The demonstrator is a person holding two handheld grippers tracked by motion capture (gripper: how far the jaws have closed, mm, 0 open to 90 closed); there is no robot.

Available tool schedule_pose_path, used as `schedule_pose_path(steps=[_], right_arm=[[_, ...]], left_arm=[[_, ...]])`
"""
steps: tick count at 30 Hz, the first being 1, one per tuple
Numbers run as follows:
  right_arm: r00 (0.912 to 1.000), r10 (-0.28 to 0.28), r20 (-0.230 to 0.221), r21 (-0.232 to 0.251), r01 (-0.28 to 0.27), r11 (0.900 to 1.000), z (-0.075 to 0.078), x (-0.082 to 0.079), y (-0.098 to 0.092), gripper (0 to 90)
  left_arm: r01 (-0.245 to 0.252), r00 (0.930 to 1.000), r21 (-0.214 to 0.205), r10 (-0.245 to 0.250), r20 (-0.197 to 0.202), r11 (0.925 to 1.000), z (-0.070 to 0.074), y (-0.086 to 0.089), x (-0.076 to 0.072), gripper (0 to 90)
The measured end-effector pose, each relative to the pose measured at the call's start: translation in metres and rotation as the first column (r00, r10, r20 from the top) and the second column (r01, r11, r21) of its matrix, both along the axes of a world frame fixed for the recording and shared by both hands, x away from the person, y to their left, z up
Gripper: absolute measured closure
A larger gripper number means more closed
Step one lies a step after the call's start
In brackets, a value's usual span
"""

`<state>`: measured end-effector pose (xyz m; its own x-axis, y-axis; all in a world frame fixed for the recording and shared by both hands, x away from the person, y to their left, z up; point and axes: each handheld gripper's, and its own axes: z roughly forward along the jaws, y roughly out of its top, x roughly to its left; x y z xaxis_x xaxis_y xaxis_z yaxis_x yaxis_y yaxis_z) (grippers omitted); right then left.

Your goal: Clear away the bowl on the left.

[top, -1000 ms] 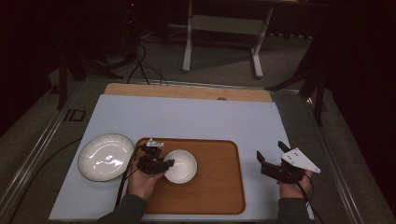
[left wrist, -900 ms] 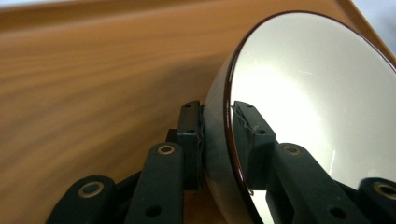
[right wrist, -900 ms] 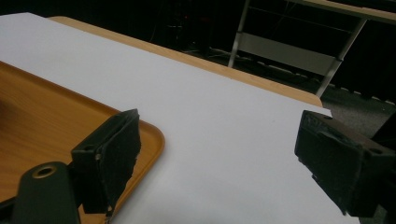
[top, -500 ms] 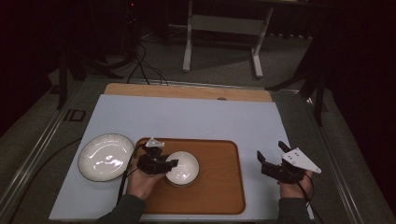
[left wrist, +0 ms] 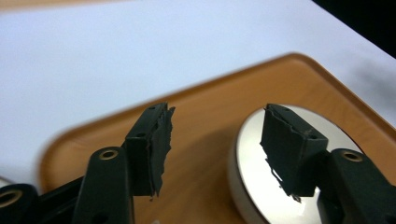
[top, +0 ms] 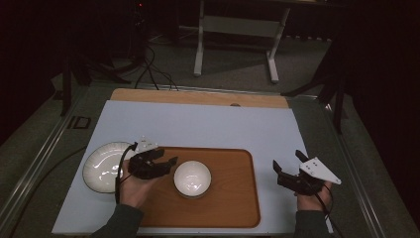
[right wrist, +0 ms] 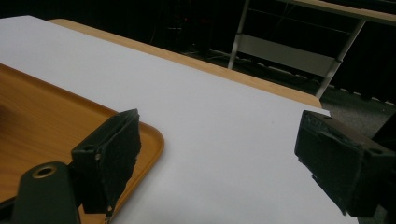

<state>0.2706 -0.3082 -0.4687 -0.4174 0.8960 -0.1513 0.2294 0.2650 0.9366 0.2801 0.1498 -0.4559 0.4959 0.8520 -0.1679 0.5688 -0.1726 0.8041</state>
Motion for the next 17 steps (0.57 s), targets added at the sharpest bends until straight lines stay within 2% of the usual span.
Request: schedule_pose_path(steps=[3,7,8,11,13,15,17], right_arm=[[1.0,0.0,0.0,0.001,0.0,1.0,0.0,0.0,0.0,14.0],[1.0,-0.001,-0.003,0.002,0.001,1.0,0.0,0.0,0.0,14.0],[1.0,-0.003,-0.004,0.001,0.003,1.0,0.0,0.0,-0.001,14.0],[0.9999,-0.008,-0.011,0.007,0.009,0.9999,-0.001,0.001,-0.002,14.0],[0.9998,-0.012,-0.014,0.011,0.013,0.9999,-0.001,0.001,-0.003,14.0],[0.9997,-0.012,-0.019,0.01,0.012,0.9999,-0.002,0.002,-0.003,13.9],[0.9993,-0.019,-0.032,0.002,0.019,0.9998,-0.005,0.004,-0.004,13.6]], left_arm=[[-0.043,0.9968,0.049,0.04,0.07,0.9978,0.01,0.01,-0.004,39.4],[-0.116,0.9849,0.054,0.107,0.136,0.9918,0.019,0.032,-0.009,36.2],[-0.138,0.9808,0.051,0.129,0.146,0.9892,0.02,0.038,-0.01,35.7],[-0.23,0.9593,0.035,0.22,0.177,0.9726,0.022,0.06,-0.015,33.0],[-0.261,0.9491,0.021,0.252,0.189,0.9652,0.021,0.071,-0.017,32.1],[-0.28,0.9417,0.005,0.274,0.195,0.9599,0.019,0.082,-0.02,31.2],[-0.312,0.9321,-0.006,0.308,0.192,0.95,0.017,0.092,-0.022,30.7]])
